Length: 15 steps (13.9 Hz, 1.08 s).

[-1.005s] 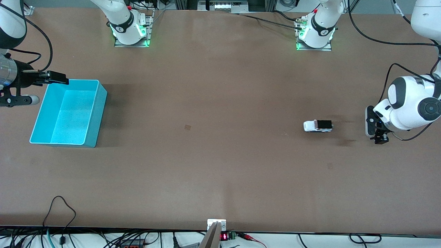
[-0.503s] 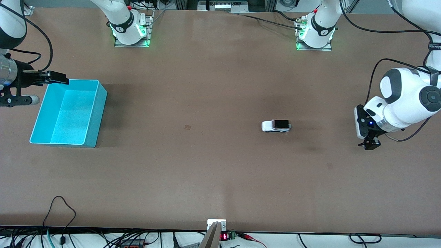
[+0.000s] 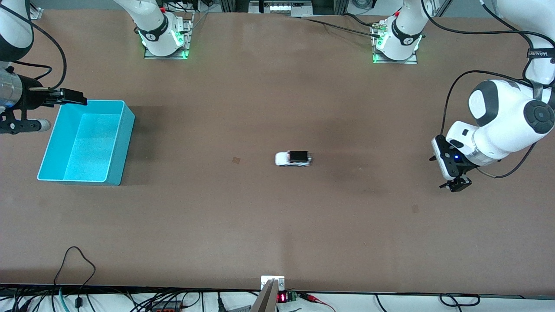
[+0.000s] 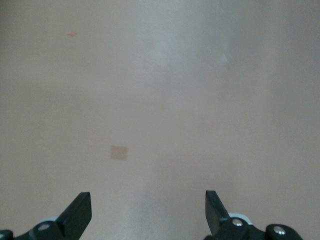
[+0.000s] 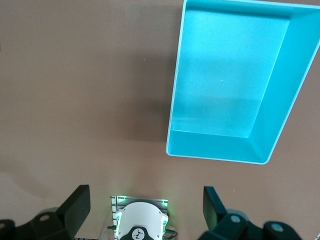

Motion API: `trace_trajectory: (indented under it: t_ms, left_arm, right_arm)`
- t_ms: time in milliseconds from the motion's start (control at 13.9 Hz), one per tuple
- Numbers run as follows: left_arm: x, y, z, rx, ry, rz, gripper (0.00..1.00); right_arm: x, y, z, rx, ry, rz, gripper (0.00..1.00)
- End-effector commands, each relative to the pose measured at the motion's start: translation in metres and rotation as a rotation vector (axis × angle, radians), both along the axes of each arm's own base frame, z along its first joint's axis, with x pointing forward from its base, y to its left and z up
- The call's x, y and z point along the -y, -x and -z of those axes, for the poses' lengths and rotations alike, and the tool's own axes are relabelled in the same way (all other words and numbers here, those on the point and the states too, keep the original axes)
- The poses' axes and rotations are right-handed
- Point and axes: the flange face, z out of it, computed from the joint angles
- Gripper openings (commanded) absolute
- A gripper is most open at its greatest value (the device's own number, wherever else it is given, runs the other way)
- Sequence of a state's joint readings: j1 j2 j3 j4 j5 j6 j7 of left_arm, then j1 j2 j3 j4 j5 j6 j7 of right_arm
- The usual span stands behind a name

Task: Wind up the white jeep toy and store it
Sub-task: 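Raise the left gripper away while the jeep rolls toward the bin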

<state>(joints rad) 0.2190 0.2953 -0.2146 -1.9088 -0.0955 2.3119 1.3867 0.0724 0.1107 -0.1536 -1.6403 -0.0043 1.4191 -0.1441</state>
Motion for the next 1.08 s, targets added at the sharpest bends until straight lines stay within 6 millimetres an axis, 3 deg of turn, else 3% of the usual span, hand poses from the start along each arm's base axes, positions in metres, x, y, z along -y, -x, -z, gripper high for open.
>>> trace_trajectory:
  t_ms: [0, 359, 790, 1005]
  left_arm:
    - [0.006, -0.009, -0.028, 0.016, 0.055, -0.160, 1.00]
    - [0.041, -0.007, -0.056, -0.046, 0.103, -0.470, 1.00]
    - [0.052, -0.005, -0.094, -0.112, 0.149, -0.892, 1.00]
    - [0.048, -0.007, -0.107, -0.147, 0.159, -1.071, 1.00]
  right_arm:
    - [0.002, 0.001, -0.003, -0.014, -0.026, -0.015, 1.00]
    - [0.004, 0.002, 0.000, -0.022, -0.029, -0.015, 1.00]
    - [0.004, 0.002, 0.000, -0.022, -0.029, -0.015, 1.00]
    - [0.004, 0.002, 0.000, -0.022, -0.029, -0.015, 1.00]
